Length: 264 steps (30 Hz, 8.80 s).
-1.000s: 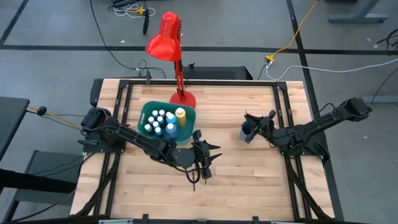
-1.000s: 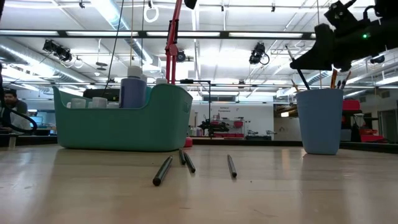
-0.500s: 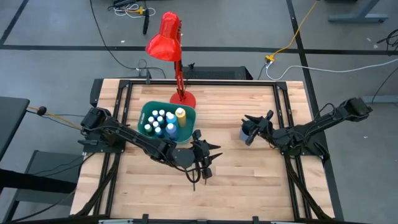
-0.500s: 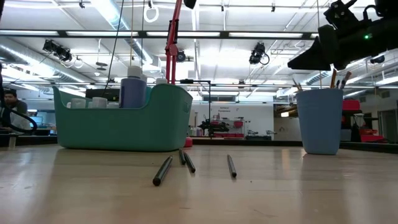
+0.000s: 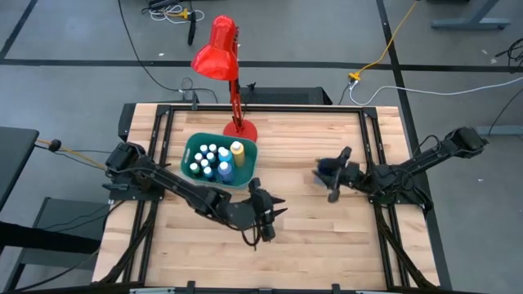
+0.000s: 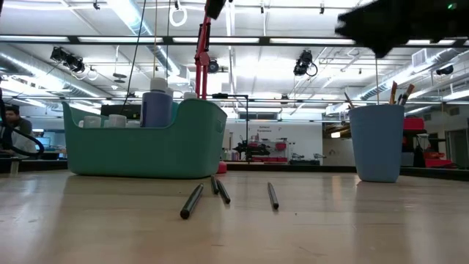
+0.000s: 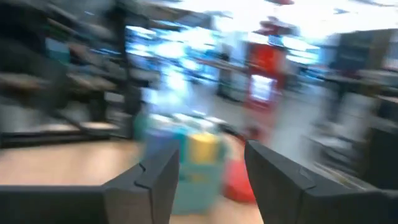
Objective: Pick & Place Paint Supplies
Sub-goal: Put the black gold paint brush into the blue cup
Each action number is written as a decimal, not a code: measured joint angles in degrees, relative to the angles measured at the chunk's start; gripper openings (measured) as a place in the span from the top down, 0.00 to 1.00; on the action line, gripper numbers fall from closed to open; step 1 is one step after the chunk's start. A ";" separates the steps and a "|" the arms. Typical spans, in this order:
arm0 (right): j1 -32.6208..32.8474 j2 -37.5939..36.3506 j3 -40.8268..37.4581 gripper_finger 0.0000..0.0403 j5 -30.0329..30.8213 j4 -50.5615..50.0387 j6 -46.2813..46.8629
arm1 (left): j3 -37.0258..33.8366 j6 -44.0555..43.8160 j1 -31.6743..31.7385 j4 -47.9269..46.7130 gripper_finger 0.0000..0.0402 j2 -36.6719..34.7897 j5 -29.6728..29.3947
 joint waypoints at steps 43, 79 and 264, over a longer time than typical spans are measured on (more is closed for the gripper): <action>0.03 2.89 -0.04 0.58 -33.37 3.06 -3.40 | 5.72 -39.96 0.45 -14.02 0.84 15.63 7.65; -9.56 59.15 36.71 0.58 -51.33 -27.58 -16.61 | 6.67 -73.11 -13.02 -46.28 0.96 15.61 -5.27; -3.81 18.08 44.46 0.78 -44.34 -67.04 -17.17 | 6.63 -75.70 -15.80 -51.76 0.96 13.56 -14.77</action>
